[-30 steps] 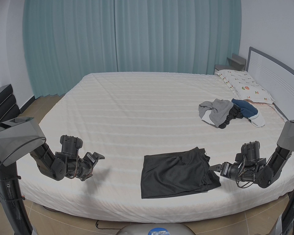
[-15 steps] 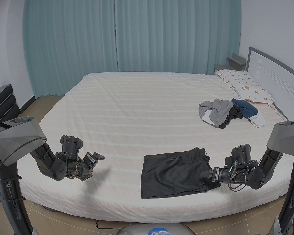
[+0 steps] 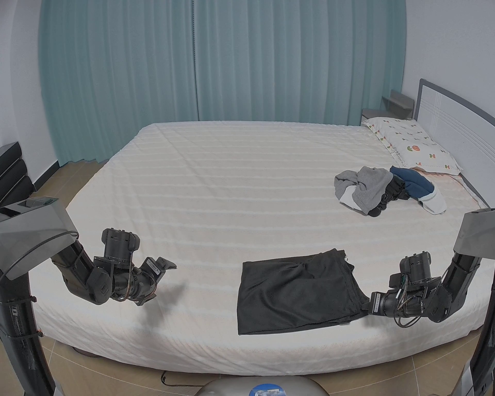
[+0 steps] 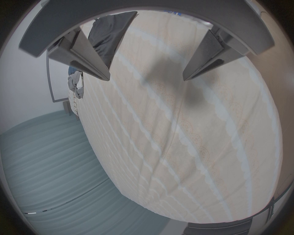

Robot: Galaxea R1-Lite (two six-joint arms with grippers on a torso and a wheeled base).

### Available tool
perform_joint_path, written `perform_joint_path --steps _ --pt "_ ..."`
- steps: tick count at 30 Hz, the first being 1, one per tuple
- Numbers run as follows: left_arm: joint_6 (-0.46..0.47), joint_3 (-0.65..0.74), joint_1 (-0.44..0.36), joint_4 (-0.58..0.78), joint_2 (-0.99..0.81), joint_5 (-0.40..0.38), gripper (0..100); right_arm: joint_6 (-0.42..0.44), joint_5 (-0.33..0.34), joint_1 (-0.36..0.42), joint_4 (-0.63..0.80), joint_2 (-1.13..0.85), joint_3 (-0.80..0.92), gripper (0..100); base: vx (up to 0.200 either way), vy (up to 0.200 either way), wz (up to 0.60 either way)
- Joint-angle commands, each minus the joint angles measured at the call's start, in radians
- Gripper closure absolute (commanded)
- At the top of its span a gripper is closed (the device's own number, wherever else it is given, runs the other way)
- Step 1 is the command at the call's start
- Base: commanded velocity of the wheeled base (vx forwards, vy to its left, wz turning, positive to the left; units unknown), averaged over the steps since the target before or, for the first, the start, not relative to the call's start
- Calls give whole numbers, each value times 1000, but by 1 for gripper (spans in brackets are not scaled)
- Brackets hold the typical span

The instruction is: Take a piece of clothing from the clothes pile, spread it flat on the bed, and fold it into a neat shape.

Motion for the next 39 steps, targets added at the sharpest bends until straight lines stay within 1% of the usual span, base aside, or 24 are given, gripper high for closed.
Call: perform_joint_path --steps 1,4,7,9,15,16,20,21,23,24,25,26,28,29,30,34,36,37,39 --pt "0 1 -1 1 0 0 0 1 2 -18 0 -24 25 100 0 0 0" --pt "-2 1 -1 0 -1 0 0 -1 2 -32 0 -24 29 100 0 0 0" --pt "0 2 -1 -2 0 0 0 -1 19 -50 0 -23 43 100 0 0 0" --pt "0 2 -1 -2 -1 0 0 -1 34 -53 0 -24 57 100 0 0 0" --pt "2 4 -7 -3 -1 3 0 -16 47 -53 -31 -20 88 100 0 0 0" --pt "2 5 -10 -3 -4 3 0 -19 50 -55 -51 -20 89 0 0 0 0" --pt "0 10 -27 -3 -12 22 0 4 56 -60 -120 -41 77 0 0 0 0" --pt "0 8 -27 -3 -12 23 0 5 56 -60 -120 -44 77 0 0 0 0" --pt "-25 1 -30 -5 -12 66 0 19 56 -50 -112 -69 29 0 0 0 0" --pt "-31 1 -30 -5 -12 68 0 24 56 -49 -111 -69 22 0 0 0 0" --pt "-61 -1 -30 -6 -14 69 0 48 56 -43 -106 -61 -24 0 0 0 0" --pt "-66 -1 -30 -5 -14 66 0 62 56 -38 -98 -56 -49 0 0 0 0" --pt "-68 1 -32 -5 -9 55 0 94 56 -29 -71 -30 -132 0 0 0 0" --pt "-68 1 -32 -5 -9 55 0 94 56 -29 -71 -30 -132 0 200 0 0" --pt "-68 2 -35 -5 -6 55 0 117 56 -20 -32 -3 -211 0 200 0 0" --pt "-61 5 -48 -6 -1 58 0 159 56 23 47 29 -326 0 50 0 0" --pt "-61 4 -50 -6 -1 58 0 162 56 28 57 34 -340 0 0 0 0" --pt "-60 2 -50 -6 -1 58 0 168 53 51 113 80 -434 0 0 0 0" --pt "-60 2 -50 -6 -1 58 0 168 51 62 139 105 -475 0 0 0 0"
